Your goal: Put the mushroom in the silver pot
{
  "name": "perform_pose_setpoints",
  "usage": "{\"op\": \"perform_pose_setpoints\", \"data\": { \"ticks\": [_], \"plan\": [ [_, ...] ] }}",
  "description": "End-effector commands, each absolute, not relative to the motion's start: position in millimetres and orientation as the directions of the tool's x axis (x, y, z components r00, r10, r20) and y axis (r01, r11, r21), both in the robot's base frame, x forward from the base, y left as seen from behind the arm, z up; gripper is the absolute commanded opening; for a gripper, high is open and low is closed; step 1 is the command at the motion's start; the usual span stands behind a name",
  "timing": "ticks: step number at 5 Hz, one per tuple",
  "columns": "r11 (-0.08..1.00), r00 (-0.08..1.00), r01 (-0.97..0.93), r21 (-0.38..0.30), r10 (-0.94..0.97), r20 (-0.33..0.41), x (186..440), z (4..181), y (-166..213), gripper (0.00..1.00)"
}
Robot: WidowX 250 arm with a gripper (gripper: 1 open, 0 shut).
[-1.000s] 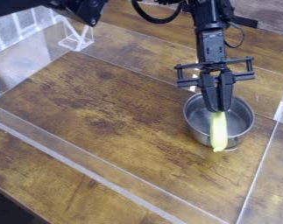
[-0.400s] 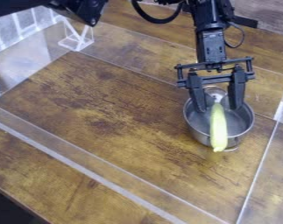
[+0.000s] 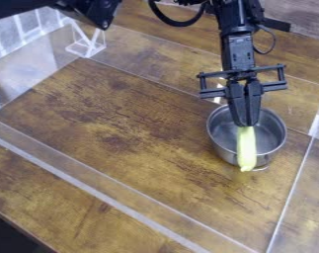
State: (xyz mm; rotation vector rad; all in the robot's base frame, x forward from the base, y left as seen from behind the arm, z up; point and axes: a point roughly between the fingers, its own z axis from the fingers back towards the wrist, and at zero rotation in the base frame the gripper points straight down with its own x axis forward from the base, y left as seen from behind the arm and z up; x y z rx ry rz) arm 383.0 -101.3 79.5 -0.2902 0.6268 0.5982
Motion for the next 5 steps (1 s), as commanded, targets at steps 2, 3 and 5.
{"op": "perform_pose_setpoints", "data": {
  "ticks": [2,3,5],
  "plan": [
    [0.807,0.717,-0.574,-0.137,0.415,-0.56,374.7,132.5,-107.4,1.0],
    [0.81,0.719,-0.571,-0.132,0.417,-0.556,374.4,141.2,-104.9,1.0],
    [0.817,0.733,-0.562,-0.132,0.417,-0.537,373.3,164.9,-98.1,1.0]
  ]
}}
